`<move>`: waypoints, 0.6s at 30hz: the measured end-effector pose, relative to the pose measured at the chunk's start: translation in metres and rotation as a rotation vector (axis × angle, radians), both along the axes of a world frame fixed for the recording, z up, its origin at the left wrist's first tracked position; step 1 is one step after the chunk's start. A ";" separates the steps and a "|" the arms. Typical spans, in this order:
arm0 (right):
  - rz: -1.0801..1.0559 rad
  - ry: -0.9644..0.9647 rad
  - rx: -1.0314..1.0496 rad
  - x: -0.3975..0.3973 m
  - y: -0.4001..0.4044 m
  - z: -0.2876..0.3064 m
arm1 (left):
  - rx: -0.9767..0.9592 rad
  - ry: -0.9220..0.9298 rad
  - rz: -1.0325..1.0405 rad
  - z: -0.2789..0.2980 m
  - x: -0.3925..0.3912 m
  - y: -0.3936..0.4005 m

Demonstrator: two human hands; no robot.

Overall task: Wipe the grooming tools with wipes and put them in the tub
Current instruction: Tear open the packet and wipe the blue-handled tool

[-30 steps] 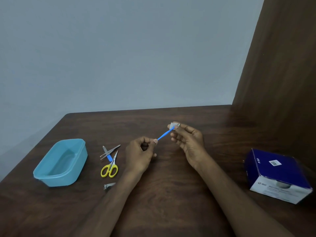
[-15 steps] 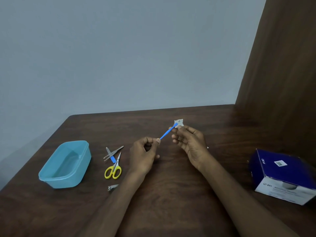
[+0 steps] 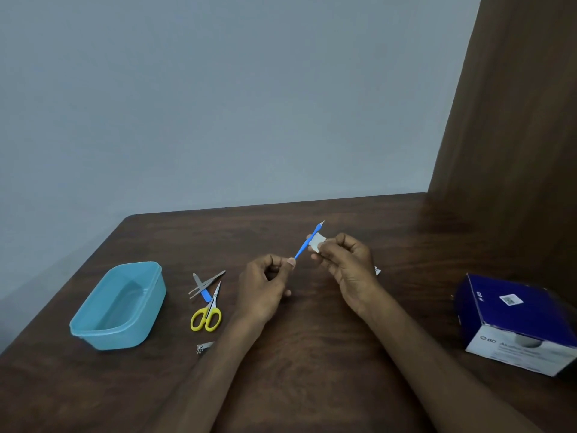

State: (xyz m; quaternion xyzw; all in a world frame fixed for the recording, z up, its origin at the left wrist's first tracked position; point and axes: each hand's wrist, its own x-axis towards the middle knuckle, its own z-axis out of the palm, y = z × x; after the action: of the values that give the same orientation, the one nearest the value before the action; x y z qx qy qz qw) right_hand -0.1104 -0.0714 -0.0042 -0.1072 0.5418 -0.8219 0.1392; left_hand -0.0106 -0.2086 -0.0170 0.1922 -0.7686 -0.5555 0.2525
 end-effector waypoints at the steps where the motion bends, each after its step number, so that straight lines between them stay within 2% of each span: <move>1: -0.038 -0.013 0.000 -0.002 0.001 0.000 | -0.002 -0.007 -0.020 0.000 0.000 0.000; 7: -0.145 -0.102 -0.009 -0.007 0.006 -0.002 | -0.001 0.024 -0.074 0.001 0.001 0.000; 11: -0.031 -0.020 -0.082 0.005 0.005 0.007 | -0.049 -0.011 -0.043 -0.001 -0.001 0.002; 15: 0.013 -0.081 -0.226 0.011 0.008 0.013 | -0.060 -0.002 -0.029 0.000 -0.002 0.003; 18: 0.098 -0.074 -0.164 0.023 0.002 0.011 | -0.084 -0.004 -0.003 0.000 -0.001 0.003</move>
State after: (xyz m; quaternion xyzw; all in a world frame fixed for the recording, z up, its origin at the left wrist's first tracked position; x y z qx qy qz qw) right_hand -0.0879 -0.0699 0.0064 -0.1143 0.4614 -0.8591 0.1897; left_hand -0.0119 -0.2056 -0.0166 0.1813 -0.7919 -0.5229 0.2581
